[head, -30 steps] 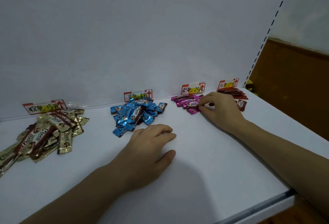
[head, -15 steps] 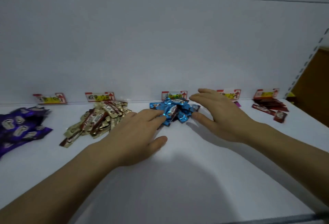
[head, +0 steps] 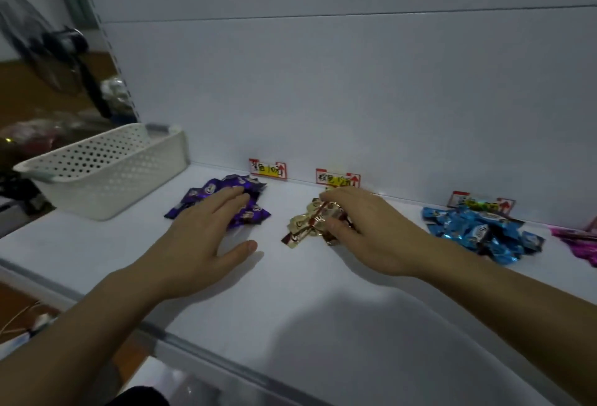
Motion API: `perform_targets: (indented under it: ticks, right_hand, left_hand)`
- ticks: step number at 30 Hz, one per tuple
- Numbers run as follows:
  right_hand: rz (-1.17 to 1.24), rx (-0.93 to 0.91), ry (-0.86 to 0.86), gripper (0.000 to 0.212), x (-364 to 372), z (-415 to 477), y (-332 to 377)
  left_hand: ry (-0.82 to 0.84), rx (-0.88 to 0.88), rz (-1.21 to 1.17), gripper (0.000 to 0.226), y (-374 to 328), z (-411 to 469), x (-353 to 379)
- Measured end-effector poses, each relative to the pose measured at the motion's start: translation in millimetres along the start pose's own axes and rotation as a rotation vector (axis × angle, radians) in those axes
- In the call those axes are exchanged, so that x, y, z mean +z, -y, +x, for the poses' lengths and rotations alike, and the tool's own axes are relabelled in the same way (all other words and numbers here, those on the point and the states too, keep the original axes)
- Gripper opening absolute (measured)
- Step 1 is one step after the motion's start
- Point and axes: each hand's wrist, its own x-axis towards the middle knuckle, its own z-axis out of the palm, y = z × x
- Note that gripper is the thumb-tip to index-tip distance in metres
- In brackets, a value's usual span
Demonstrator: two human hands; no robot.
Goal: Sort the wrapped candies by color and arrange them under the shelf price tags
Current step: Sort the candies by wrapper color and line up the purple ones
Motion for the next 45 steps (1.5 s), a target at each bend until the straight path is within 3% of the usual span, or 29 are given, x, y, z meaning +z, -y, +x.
perform_targets:
  ticks: [3, 8, 13, 16, 21, 27, 31, 37, 42, 45]
  right_hand:
    - [0.056, 0.036, 0.039, 0.045, 26, 47, 25]
    - [0.26, 0.213, 0.017, 0.036, 63, 128, 59]
    - [0.355, 0.289, 0.015, 0.053, 101, 187, 71]
    - [0.269, 0.323, 0.028, 0.039, 119, 200, 68]
    - [0.172, 0.294, 0.068, 0.036, 121, 195, 73]
    - [0.142, 0.229, 0.1, 0.035, 119, 152, 96]
    - [0.18, 0.212, 0.018, 0.036, 120, 113, 117]
    - [0.354, 0.204, -0.147, 0.037, 111, 80, 125]
    - [0.402, 0.28, -0.202, 0.039, 109, 81, 119]
    - [0.411, 0.274, -0.275, 0.038, 111, 82, 119]
  left_hand:
    - [-0.063, -0.096, -0.071, 0.108, 41, 3, -2]
    - [-0.03, -0.151, -0.164, 0.125, 92, 35, 4]
    - [0.261, -0.081, -0.176, 0.143, 118, 73, 13]
    - [0.334, 0.003, -0.25, 0.135, 132, 91, 15]
    - [0.284, 0.081, -0.394, 0.098, 136, 95, 20]
    - [0.243, 0.143, -0.468, 0.098, 121, 51, 14]
    - [0.23, 0.132, -0.426, 0.102, 105, 12, 6]
    - [0.169, 0.084, -0.356, 0.128, 99, -14, 5]
    - [-0.046, 0.015, -0.305, 0.088, 100, -24, -4]
    - [0.055, -0.048, -0.173, 0.096, 83, -28, -13]
